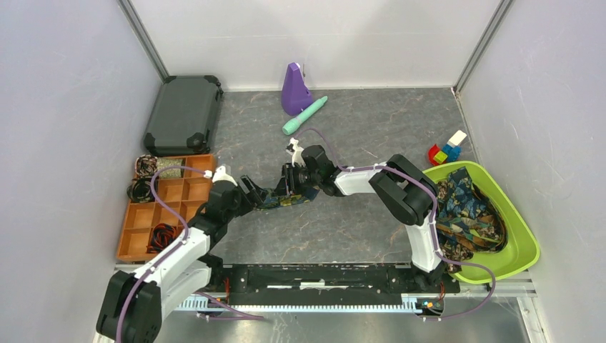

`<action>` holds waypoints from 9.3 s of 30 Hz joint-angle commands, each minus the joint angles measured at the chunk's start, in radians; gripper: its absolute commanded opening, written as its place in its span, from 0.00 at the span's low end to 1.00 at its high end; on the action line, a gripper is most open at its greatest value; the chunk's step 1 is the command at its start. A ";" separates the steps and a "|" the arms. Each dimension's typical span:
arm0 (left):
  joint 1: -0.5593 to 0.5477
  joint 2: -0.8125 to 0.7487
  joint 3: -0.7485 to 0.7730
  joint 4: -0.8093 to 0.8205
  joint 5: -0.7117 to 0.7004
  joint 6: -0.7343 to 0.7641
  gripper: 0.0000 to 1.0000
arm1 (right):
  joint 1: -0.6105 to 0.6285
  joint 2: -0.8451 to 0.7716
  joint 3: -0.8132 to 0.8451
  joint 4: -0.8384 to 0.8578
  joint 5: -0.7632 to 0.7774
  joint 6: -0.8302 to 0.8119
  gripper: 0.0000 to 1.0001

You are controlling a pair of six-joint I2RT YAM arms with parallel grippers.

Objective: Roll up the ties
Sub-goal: Roll the tie at the center of the board.

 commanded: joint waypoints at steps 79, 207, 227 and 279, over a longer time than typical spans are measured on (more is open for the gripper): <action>-0.513 0.648 0.616 -0.785 -0.750 0.010 0.39 | -0.157 -0.527 -0.369 -0.295 0.381 -0.195 0.45; -0.416 0.139 0.547 -0.847 -0.434 0.089 0.74 | 0.134 -0.339 -0.044 -0.280 0.299 -0.075 0.29; -0.417 0.148 0.520 -0.777 -0.384 0.100 0.75 | 0.131 -0.417 -0.174 -0.309 0.382 -0.129 0.28; -0.331 0.296 0.303 -0.149 0.068 0.117 0.95 | 0.059 -0.511 -0.403 -0.225 0.373 -0.138 0.24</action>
